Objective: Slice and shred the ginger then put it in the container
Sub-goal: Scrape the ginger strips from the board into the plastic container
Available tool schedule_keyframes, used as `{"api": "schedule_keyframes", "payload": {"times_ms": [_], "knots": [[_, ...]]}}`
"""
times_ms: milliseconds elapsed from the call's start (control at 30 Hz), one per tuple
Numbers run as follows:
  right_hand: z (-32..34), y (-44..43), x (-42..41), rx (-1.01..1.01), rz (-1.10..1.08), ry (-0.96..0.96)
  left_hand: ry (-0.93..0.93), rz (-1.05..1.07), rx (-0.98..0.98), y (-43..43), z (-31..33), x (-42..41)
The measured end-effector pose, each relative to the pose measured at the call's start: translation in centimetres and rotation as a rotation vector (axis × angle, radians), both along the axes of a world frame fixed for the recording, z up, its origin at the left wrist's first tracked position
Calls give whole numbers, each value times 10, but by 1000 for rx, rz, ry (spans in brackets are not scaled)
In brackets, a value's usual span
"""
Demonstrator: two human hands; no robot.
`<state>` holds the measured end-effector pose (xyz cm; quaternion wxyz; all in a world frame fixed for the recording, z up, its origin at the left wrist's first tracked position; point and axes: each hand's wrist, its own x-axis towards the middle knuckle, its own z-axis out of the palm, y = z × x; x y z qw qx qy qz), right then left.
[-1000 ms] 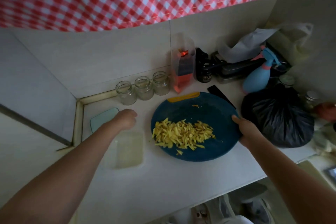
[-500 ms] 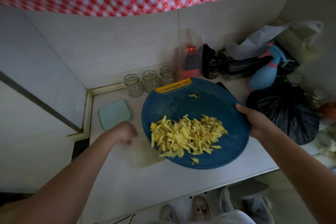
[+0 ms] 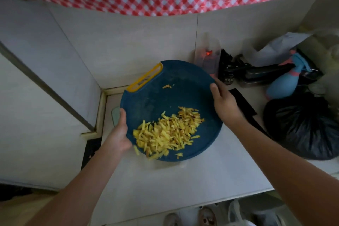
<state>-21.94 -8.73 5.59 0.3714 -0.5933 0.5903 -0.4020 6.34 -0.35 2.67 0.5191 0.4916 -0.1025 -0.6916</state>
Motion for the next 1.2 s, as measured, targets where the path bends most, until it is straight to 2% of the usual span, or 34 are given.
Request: {"api": "schedule_keyframes", "payload": {"times_ms": [133, 300, 400, 567, 767, 1200], "knots": [[-13, 6, 25, -190, 189, 229, 15, 138, -22, -2, -6, 10], [-24, 14, 58, -179, 385, 174, 44, 245, -7, -7, -1, 10], [-34, 17, 77, -181, 425, 220, 48, 269, 0, -10, -3, 4], [-54, 33, 93, -246, 379, 255, 35, 297, 30, -12, -20, 3], [-79, 57, 108, -311, 243, 279, 29, 338, -20, -6, -29, -5], [-107, 89, 120, -298, 31, 198, 92, 434, -19, -8, -42, -13]]}}
